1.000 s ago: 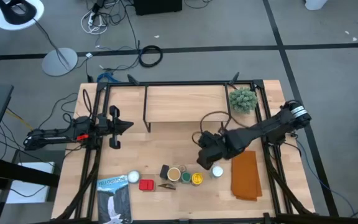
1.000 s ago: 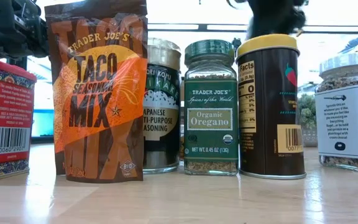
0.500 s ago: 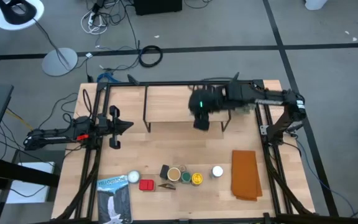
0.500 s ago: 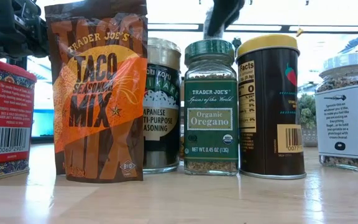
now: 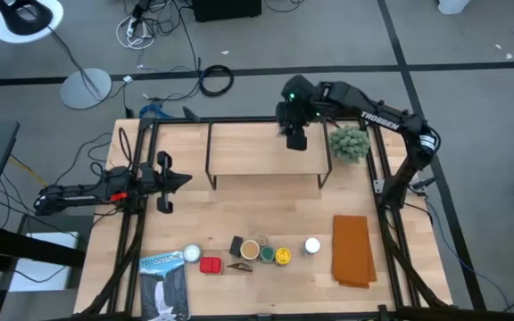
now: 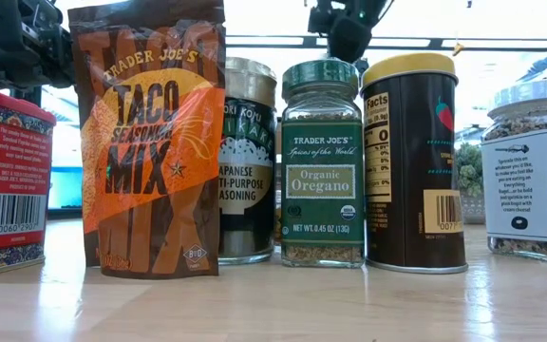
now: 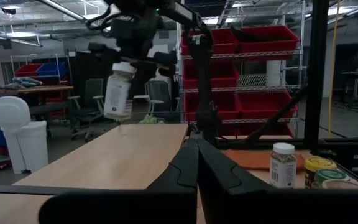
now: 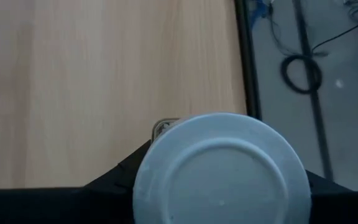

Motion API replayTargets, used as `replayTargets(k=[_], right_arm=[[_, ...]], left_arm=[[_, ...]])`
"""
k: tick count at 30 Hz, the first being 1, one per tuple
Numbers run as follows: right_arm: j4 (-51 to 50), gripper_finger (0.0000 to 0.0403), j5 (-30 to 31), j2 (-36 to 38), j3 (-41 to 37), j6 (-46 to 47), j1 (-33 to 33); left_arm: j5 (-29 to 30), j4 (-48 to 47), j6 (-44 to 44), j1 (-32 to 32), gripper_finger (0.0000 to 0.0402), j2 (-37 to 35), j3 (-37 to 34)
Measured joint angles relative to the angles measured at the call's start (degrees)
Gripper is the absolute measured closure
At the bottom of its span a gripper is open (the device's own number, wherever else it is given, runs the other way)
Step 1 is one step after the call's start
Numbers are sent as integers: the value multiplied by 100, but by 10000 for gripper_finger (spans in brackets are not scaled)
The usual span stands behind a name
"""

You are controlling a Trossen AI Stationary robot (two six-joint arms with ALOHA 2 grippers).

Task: Shelf spices
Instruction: Put the top white seasoning bottle on the shelf, then put the white seasoning bottle on the shelf

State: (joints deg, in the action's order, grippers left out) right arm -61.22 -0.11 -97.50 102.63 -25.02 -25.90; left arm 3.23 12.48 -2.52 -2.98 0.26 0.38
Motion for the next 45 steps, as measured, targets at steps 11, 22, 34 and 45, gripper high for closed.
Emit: replayTargets(k=[11, 22, 34, 45], right_arm=[[-10, 206, -299, -606, 4, -275, -232], [-44, 137, -279, -638, 11, -222, -207], [-200, 129, -281, -638, 475, 72, -198], [-1498, 141, -234, -638, 1630, 703, -151]], left_arm=[[2, -12, -1, -1, 396, 0, 2], [2, -2, -1, 0, 396, 1, 1], [2, -2, -1, 0, 396, 1, 2], [2, -2, -1, 0, 396, 2, 2]])
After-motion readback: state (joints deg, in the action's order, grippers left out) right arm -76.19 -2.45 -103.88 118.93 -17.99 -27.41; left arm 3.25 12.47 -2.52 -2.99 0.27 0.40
